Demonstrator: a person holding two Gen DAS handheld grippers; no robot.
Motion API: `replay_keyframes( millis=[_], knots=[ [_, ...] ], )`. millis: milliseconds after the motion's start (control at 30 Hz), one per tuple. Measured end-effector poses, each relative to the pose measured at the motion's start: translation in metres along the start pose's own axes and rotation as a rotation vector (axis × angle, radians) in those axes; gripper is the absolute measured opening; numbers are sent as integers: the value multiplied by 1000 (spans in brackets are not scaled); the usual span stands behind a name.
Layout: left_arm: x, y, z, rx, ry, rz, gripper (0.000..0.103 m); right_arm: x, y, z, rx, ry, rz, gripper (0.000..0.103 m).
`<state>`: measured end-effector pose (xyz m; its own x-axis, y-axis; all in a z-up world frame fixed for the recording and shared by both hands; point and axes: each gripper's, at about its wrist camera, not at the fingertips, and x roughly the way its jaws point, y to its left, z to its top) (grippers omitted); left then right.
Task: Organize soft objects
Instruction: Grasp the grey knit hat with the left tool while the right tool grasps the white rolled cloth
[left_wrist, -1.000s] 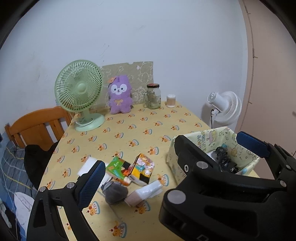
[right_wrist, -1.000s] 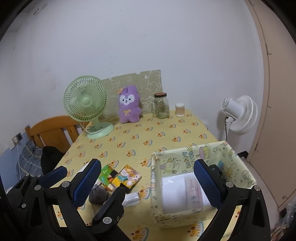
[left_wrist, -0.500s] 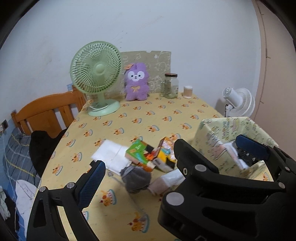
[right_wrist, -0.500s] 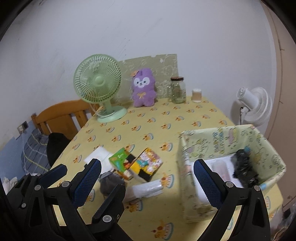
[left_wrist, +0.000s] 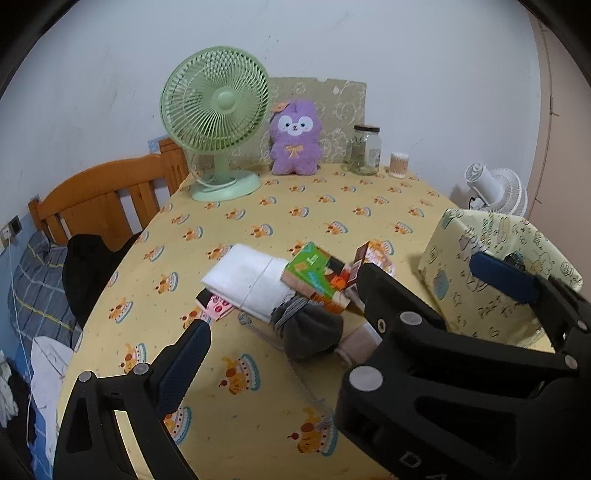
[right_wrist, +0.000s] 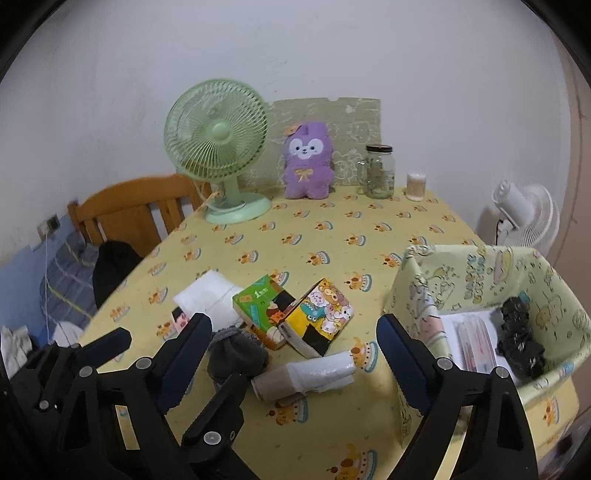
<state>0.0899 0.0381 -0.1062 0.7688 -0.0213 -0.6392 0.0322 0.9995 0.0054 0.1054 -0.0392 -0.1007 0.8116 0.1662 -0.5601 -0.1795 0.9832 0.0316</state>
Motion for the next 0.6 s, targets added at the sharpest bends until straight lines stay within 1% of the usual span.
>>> replay_keyframes(
  millis=[133,200,333,433,533,600],
  knots=[
    [9,5,-3,2,24,22,98,14,3,-4,-5,40,32,86],
    [14,6,-5,6,28,20,98,23,3,-6,-2,63,48,84],
    [26,4,-9,15,55,6,98,36,0,-12,-2,96,28,83],
    [35,3,-12,13,74,3,98,46,-3,-16,3,132,23,79],
    [45,4,-15,5,103,0,94,58,-5,-20,5,179,5,72],
    [51,5,-17,3,123,-3,94,65,-6,-24,21,206,-8,71]
  ],
)
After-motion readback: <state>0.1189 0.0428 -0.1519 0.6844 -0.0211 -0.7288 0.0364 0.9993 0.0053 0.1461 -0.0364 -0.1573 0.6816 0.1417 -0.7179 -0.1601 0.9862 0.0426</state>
